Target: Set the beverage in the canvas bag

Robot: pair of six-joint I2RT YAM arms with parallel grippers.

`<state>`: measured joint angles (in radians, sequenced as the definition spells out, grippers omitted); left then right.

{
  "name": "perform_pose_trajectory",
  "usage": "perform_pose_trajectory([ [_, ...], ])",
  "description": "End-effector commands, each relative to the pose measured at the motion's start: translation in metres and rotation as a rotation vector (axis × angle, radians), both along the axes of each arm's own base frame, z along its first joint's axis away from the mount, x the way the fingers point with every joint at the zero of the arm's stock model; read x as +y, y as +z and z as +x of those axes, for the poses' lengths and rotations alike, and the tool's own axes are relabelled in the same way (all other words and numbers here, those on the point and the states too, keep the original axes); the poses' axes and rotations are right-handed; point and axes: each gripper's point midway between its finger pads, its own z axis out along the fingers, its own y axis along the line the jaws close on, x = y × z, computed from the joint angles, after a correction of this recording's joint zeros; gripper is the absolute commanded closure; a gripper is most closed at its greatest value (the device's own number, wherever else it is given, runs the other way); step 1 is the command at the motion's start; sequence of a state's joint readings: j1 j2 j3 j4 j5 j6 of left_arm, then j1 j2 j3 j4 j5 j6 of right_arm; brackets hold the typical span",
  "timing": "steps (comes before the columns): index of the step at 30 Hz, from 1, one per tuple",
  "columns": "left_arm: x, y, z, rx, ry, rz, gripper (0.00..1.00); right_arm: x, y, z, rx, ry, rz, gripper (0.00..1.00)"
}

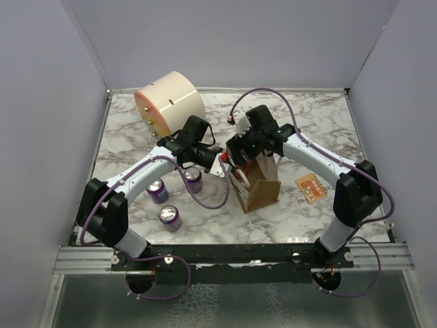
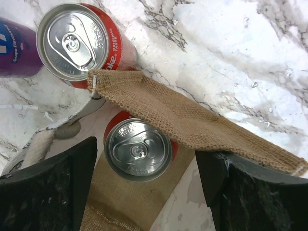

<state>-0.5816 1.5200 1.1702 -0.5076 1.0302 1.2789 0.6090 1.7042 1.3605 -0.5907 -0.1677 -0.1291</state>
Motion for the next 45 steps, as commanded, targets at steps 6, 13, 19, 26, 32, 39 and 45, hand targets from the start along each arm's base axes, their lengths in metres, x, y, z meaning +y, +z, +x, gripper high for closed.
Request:
perform_pose_trajectory([
  [6, 0.005, 0.009, -0.013, 0.028, -0.029, -0.032, 0.94, -0.006, 0.073, 0.017, -0.193, -0.025, 0.024, 0.18],
  [13, 0.006, 0.013, -0.010, 0.040, -0.005, -0.034, 0.91, -0.010, 0.133, 0.025, -0.344, -0.037, 0.076, 0.18],
  [19, 0.008, 0.022, -0.005, 0.043, 0.030, -0.036, 0.84, -0.008, 0.188, 0.023, -0.487, 0.000, 0.154, 0.18],
  [26, 0.023, 0.038, 0.005, 0.038, 0.133, 0.004, 0.58, 0.005, 0.213, 0.007, -0.543, 0.122, 0.237, 0.17],
  [32, 0.052, 0.047, 0.005, 0.021, 0.213, 0.048, 0.04, 0.020, 0.220, -0.008, -0.563, 0.263, 0.282, 0.11],
  [39, 0.099, 0.052, 0.017, 0.051, 0.435, 0.089, 0.02, 0.050, 0.200, -0.019, -0.435, 0.403, 0.334, 0.07],
  [45, 0.157, 0.046, 0.040, 0.086, 0.790, 0.124, 0.02, 0.077, 0.164, -0.015, -0.362, 0.439, 0.245, 0.04],
])
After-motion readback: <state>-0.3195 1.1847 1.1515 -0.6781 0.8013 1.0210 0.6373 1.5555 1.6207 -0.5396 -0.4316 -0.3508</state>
